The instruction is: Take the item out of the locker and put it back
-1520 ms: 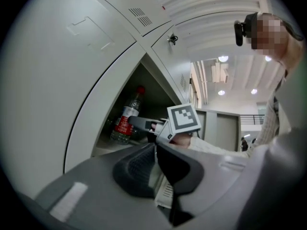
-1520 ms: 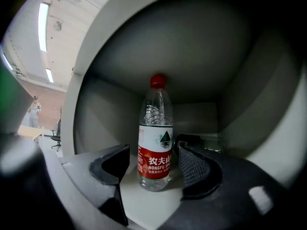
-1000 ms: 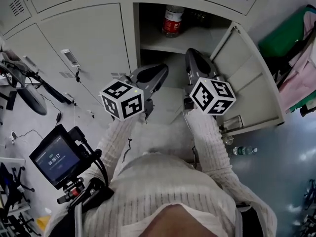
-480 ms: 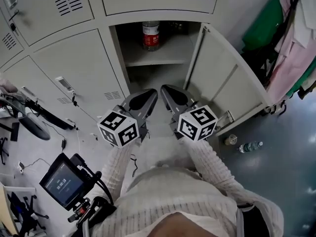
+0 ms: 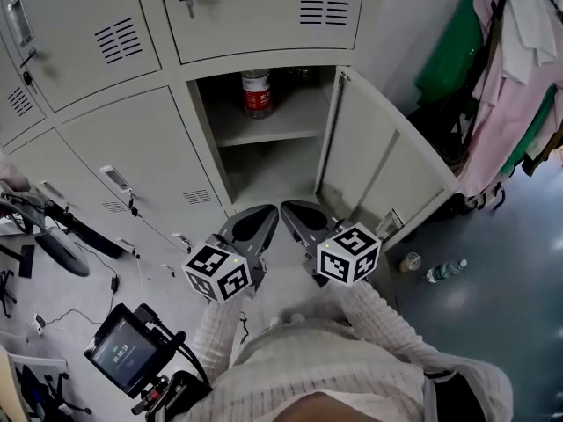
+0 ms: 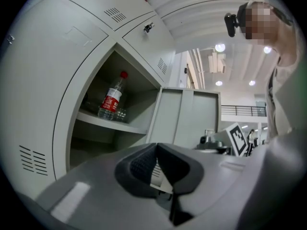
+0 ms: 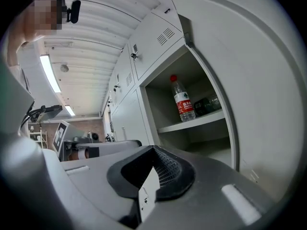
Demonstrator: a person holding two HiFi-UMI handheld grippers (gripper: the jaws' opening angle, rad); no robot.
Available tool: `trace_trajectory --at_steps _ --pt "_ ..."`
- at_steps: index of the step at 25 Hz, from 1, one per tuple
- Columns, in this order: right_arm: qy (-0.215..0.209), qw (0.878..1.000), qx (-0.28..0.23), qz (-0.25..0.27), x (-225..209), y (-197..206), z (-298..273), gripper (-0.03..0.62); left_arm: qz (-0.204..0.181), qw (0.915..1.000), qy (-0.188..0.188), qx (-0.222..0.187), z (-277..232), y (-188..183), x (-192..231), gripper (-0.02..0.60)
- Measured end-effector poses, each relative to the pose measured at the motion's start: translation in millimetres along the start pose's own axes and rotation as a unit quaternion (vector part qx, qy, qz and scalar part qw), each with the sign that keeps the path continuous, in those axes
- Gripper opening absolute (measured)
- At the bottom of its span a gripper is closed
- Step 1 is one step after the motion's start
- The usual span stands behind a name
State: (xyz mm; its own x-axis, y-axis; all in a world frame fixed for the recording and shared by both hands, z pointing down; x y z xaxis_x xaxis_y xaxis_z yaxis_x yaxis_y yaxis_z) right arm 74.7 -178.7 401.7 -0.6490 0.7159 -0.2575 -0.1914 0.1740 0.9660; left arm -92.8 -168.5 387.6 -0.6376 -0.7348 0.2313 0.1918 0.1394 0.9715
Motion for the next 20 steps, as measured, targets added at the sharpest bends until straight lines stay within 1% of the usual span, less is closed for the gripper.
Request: trace_trajectory --at_steps 4,7,9,14,20 --pt "0.009 1.000 0.007 0.013 2.9 -1.7 5.1 -0.002 0.009 0.9997 -0.013 -0.017 7.5 -1.0 -0.4 0.006" --pt "0.022 0.999 0.014 0.019 4.4 1.0 6.9 -0.002 0.024 0.9993 -0.016 -0.022 12.6 1.4 1.2 0.006" --pt "0.027 0.999 0.018 0.019 4.3 2.2 6.6 -0.002 0.025 0.9992 -0.018 -0.026 15.1 1.4 1.7 0.006" --pt "0.033 0.999 0.020 0.028 5.5 3.4 5.4 -0.002 0.030 0.9993 -0.015 -0.018 17.8 0.9 2.8 0.006" --pt "0.038 0.999 0.014 0.032 5.5 1.2 7.9 -0.002 0.029 0.9992 -0.015 -0.022 17.0 -0.3 0.4 0.006"
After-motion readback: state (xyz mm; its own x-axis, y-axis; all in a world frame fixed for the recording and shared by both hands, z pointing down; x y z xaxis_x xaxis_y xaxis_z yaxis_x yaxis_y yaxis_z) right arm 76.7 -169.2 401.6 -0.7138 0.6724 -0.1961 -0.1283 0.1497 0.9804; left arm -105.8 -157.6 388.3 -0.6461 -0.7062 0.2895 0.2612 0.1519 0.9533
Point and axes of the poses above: the fingertips, and each gripper's own axes: z backward along the fingers, x to its left, y out of its underside, the point moved 10 cm from there along z, backward along the fingers, and after that the axes turned 4 degrees about -x, right-handed, at the moved point
